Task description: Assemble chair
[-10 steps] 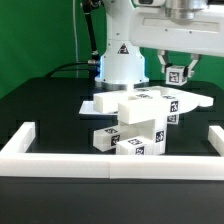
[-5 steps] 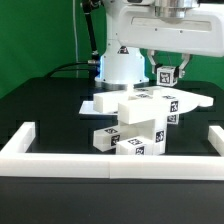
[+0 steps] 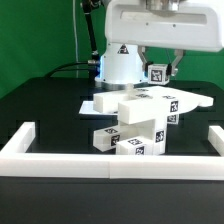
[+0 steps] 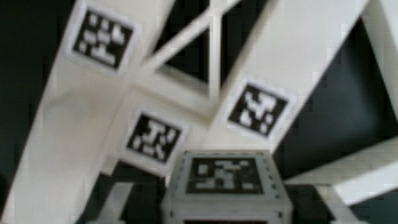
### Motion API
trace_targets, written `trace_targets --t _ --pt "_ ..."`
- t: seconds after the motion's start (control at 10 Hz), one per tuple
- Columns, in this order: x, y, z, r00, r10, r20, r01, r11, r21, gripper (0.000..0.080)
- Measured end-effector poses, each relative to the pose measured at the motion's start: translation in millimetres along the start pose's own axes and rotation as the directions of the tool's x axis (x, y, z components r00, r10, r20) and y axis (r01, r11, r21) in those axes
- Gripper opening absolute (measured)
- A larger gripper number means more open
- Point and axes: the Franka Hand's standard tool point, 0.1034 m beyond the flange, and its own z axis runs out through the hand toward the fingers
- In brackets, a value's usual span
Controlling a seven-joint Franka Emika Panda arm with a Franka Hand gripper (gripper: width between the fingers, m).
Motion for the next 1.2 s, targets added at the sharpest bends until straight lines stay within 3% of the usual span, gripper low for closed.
trace_targets --t 1.2 --pt "0.3 -2.4 15.7 1.000 -0.008 0.004 0.008 1.000 -0.027 0.0294"
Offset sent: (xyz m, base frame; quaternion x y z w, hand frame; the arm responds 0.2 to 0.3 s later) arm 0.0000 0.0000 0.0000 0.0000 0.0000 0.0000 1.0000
